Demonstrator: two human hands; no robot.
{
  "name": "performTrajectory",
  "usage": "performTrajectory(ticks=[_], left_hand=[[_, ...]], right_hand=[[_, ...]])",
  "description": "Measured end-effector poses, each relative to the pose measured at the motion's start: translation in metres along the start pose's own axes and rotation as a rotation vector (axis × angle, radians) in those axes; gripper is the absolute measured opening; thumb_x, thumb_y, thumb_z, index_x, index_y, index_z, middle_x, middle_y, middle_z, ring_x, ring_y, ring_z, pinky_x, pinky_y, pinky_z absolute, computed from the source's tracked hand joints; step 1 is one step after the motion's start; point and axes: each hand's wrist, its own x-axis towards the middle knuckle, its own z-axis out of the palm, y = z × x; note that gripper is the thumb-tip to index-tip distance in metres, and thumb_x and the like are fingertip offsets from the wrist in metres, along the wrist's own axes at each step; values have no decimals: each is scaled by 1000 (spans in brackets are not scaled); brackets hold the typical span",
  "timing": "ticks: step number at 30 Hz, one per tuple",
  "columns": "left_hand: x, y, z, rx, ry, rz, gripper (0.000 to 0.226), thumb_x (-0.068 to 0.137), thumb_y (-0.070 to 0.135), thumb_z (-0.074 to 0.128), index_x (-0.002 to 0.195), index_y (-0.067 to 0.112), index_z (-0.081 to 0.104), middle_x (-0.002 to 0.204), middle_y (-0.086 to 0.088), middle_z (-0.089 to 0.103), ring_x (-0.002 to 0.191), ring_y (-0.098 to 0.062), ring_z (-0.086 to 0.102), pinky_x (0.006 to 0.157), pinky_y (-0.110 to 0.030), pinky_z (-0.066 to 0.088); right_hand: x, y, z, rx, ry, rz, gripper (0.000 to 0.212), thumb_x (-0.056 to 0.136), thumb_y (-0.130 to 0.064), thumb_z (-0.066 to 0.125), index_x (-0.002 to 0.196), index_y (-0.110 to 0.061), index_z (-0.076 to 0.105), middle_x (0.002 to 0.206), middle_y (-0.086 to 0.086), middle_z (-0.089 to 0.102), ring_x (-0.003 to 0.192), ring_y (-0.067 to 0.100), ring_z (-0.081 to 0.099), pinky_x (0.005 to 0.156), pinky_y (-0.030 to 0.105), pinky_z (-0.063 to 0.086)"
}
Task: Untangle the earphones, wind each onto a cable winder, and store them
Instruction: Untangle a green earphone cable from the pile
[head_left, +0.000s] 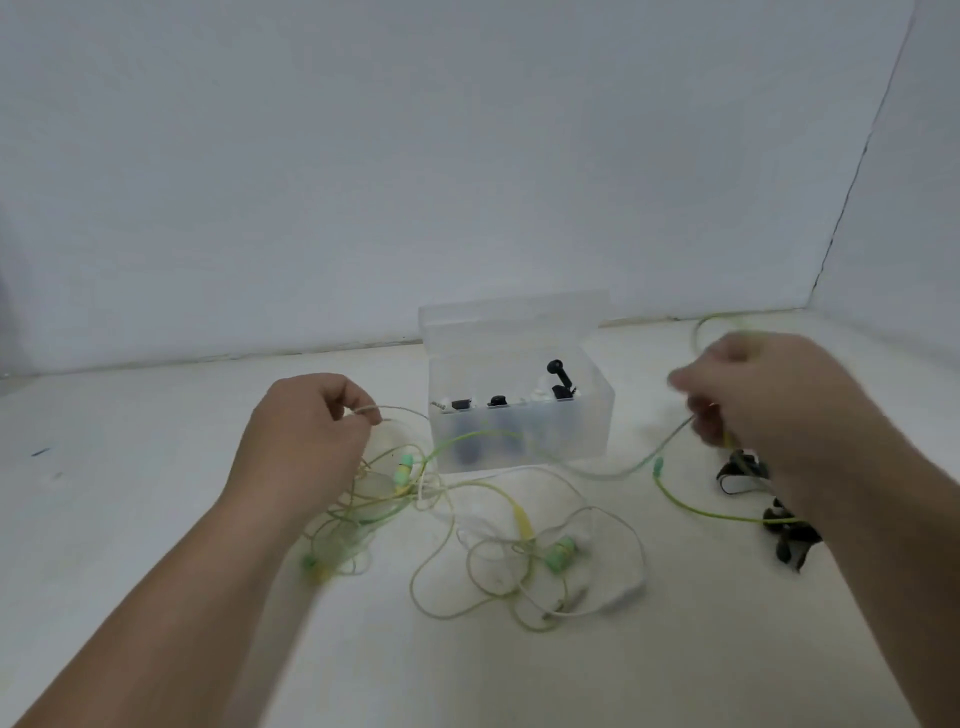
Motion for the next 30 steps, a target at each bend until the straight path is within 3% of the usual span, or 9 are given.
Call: performTrajectory(ticks=[2, 5, 9, 12, 17, 19, 23, 26, 30], left_hand=[[-4, 4, 0, 31, -42, 64, 37, 71, -5, 61, 82, 30, 65, 73, 3, 49, 64, -19, 48, 58, -29, 38], [-13, 9, 0, 37, -109, 280, 47, 64, 3, 66, 97, 36, 63, 101, 13, 52, 90, -2, 52, 73, -13, 39], [-20, 13, 13, 108, -117, 527, 13, 74, 25, 63, 83, 32, 69, 90, 15, 60, 87, -5, 56, 77, -21, 45], [-19, 7, 24, 306, -171, 436, 3, 85, 35, 71, 87, 33, 72, 89, 13, 61, 88, -12, 56, 81, -35, 46], [-19, 2, 33, 490, -171, 259, 15, 92, 44, 62, 85, 32, 70, 85, 11, 49, 92, -17, 53, 79, -35, 44], [-19, 4, 34, 482, -163, 240, 11, 92, 35, 63, 83, 30, 69, 85, 11, 49, 94, -19, 55, 82, -38, 47], [-20, 4, 33, 321, -149, 266, 15, 91, 26, 65, 77, 30, 61, 86, 10, 49, 85, -12, 53, 78, -34, 46], [-24, 12, 28, 143, -74, 397, 12, 91, 24, 63, 83, 31, 58, 87, 14, 50, 84, -3, 50, 71, -16, 39], [-34, 25, 23, 8, -56, 526, 16, 91, 18, 64, 82, 28, 57, 76, 15, 58, 75, -1, 54, 66, -10, 39]], right_hand=[[-5, 7, 9, -233, -75, -56, 31, 75, -10, 69, 59, -20, 44, 58, 8, 51, 53, 28, 53, 58, 34, 37], [-8, 10, 15, -341, -103, -65, 26, 64, -18, 66, 53, -22, 42, 54, 4, 44, 71, 46, 65, 58, 35, 37], [-11, 9, 17, -311, -159, -96, 37, 73, -21, 74, 53, -16, 43, 53, 10, 59, 75, 42, 69, 57, 39, 42], [-15, 5, 19, -324, -267, -54, 50, 84, -46, 69, 68, 1, 62, 67, 8, 73, 65, 26, 72, 73, 47, 57], [-23, 3, 20, -437, -391, 41, 88, 79, -84, 27, 62, -7, 65, 80, 6, 76, 66, 26, 73, 78, 46, 57], [-23, 1, 21, -448, -319, 16, 87, 84, -81, 23, 54, -9, 61, 75, 5, 74, 61, 25, 71, 74, 42, 55], [-18, 7, 19, -782, -114, -91, 48, 92, -46, 55, 58, -12, 48, 56, 0, 52, 56, 24, 52, 59, 31, 42], [-19, 9, 20, -995, 81, -197, 27, 88, -39, 62, 85, -12, 61, 97, 4, 55, 90, 27, 54, 76, 37, 51], [-23, 6, 21, -694, 281, -547, 59, 79, -27, 74, 131, -6, 55, 134, 12, 51, 117, 29, 49, 98, 34, 39]])
